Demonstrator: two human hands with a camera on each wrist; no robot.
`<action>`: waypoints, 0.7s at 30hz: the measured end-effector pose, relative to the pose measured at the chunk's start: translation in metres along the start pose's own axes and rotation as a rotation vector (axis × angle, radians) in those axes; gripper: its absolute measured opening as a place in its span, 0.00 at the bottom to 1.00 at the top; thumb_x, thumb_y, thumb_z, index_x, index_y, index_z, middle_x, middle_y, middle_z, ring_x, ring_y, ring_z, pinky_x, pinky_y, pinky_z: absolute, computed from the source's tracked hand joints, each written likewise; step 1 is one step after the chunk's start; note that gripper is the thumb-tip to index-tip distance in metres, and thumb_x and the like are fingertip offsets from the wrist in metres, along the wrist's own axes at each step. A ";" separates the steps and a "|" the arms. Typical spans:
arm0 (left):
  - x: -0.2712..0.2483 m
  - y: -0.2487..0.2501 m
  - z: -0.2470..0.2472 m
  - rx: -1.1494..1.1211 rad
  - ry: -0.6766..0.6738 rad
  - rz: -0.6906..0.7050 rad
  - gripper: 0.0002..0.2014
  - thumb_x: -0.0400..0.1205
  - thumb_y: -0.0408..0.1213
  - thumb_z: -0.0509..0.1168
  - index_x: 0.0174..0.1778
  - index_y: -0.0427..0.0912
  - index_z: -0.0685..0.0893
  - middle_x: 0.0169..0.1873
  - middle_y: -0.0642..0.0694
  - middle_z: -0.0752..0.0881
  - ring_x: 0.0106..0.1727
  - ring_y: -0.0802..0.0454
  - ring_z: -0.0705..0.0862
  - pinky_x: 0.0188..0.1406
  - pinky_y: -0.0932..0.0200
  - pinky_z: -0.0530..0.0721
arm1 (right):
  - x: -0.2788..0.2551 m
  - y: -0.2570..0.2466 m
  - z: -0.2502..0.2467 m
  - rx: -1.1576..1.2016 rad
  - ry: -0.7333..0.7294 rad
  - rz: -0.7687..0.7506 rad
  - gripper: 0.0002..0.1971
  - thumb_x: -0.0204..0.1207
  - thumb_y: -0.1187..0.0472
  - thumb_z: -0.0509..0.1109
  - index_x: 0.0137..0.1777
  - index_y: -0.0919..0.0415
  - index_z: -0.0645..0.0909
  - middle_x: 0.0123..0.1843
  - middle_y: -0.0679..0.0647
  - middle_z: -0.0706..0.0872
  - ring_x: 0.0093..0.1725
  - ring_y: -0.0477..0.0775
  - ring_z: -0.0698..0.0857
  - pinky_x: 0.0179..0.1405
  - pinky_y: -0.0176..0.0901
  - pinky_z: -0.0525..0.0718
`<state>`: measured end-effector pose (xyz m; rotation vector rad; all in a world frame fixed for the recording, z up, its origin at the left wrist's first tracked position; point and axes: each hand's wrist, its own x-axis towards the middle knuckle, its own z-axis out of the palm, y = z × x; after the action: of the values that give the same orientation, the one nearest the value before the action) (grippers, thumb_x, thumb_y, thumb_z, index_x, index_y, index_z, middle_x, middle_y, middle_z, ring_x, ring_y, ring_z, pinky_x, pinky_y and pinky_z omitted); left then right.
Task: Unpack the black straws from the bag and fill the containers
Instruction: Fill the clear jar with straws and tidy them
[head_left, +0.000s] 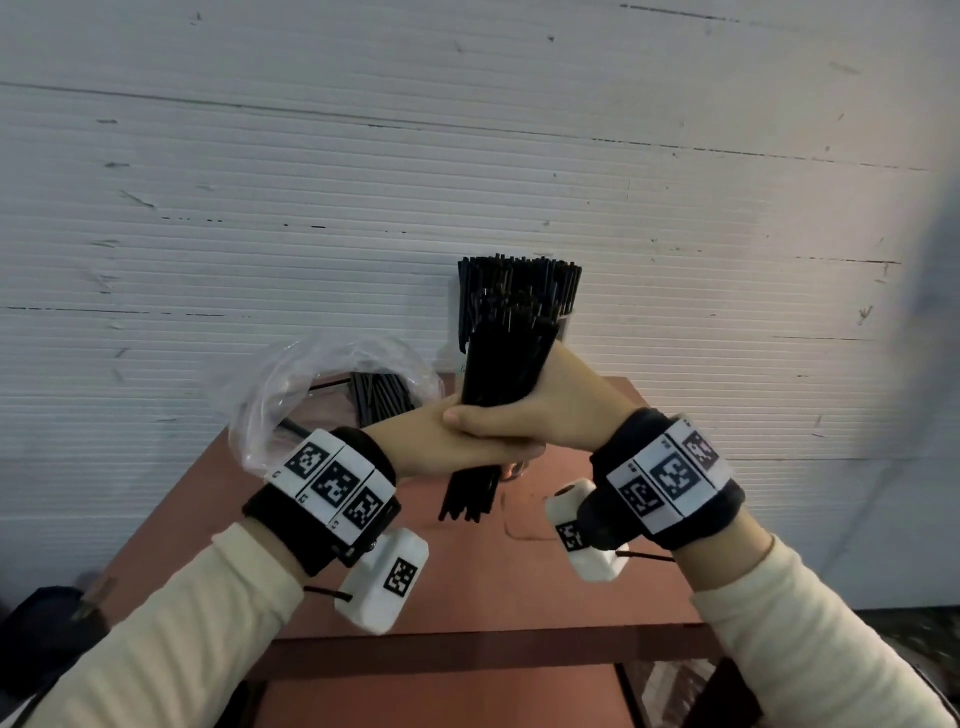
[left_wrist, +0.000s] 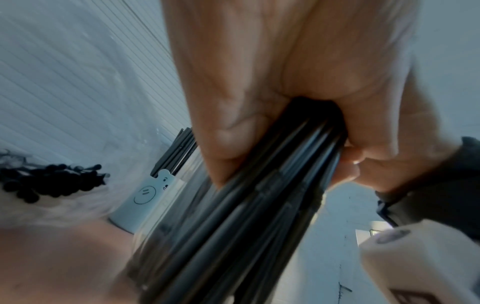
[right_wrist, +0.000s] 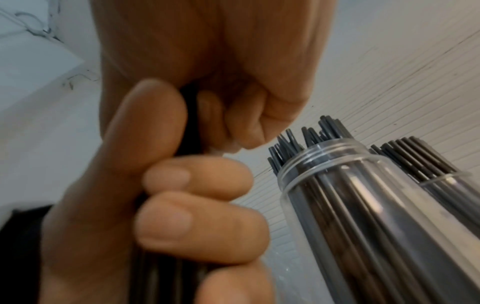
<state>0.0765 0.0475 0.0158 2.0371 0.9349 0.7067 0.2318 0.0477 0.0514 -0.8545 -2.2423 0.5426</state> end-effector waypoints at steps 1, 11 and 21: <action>0.002 0.002 0.003 -0.051 0.025 0.008 0.13 0.79 0.38 0.72 0.55 0.33 0.86 0.49 0.35 0.89 0.53 0.51 0.87 0.59 0.52 0.85 | 0.001 0.000 -0.001 -0.002 0.028 -0.010 0.15 0.69 0.58 0.80 0.41 0.70 0.81 0.37 0.63 0.86 0.38 0.60 0.85 0.40 0.57 0.84; 0.038 0.000 0.011 -0.121 0.731 0.214 0.46 0.58 0.54 0.83 0.67 0.61 0.62 0.66 0.51 0.70 0.69 0.67 0.70 0.66 0.69 0.69 | 0.032 -0.010 -0.081 0.205 0.458 -0.029 0.05 0.75 0.68 0.74 0.39 0.64 0.81 0.29 0.45 0.83 0.27 0.37 0.81 0.25 0.27 0.75; 0.081 -0.032 -0.006 -0.173 0.500 -0.031 0.57 0.54 0.50 0.84 0.77 0.56 0.60 0.62 0.58 0.83 0.63 0.59 0.83 0.70 0.47 0.79 | 0.057 0.009 -0.107 0.268 0.517 0.027 0.05 0.73 0.59 0.74 0.39 0.57 0.81 0.34 0.52 0.84 0.35 0.53 0.83 0.29 0.41 0.76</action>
<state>0.1066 0.1284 0.0059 1.7181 1.1327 1.2694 0.2798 0.1088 0.1447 -0.7801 -1.6501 0.5462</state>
